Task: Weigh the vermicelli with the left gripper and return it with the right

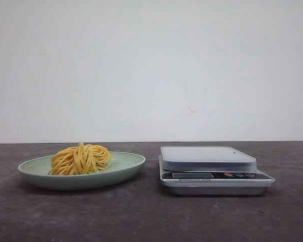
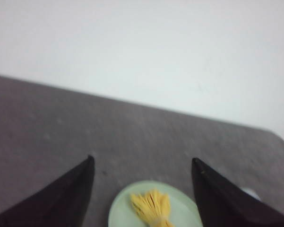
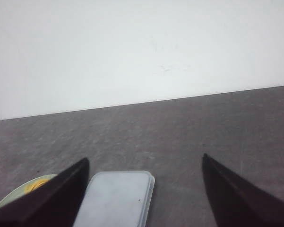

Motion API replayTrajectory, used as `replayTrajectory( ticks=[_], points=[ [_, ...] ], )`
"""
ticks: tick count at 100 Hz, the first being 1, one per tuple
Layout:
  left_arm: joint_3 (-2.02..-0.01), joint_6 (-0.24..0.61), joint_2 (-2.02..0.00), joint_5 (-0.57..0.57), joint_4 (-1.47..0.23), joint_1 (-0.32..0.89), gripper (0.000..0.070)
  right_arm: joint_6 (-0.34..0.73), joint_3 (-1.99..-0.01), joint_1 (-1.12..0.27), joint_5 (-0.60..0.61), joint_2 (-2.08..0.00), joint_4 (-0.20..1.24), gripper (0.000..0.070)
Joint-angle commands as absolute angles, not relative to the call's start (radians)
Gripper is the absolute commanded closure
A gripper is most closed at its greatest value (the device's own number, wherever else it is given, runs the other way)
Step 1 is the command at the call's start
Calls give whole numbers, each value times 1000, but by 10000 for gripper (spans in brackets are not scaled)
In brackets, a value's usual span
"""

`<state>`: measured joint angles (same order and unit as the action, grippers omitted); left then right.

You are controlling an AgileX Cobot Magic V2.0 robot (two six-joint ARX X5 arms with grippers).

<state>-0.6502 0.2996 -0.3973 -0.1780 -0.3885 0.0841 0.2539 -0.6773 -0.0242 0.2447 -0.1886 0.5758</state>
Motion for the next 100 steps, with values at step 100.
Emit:
replayTrajectory(
  ticks=[100],
  points=[
    [-1009, 275, -1600, -96, -324, 433, 295, 221, -794, -24, 374, -300, 714, 187]
  ],
)
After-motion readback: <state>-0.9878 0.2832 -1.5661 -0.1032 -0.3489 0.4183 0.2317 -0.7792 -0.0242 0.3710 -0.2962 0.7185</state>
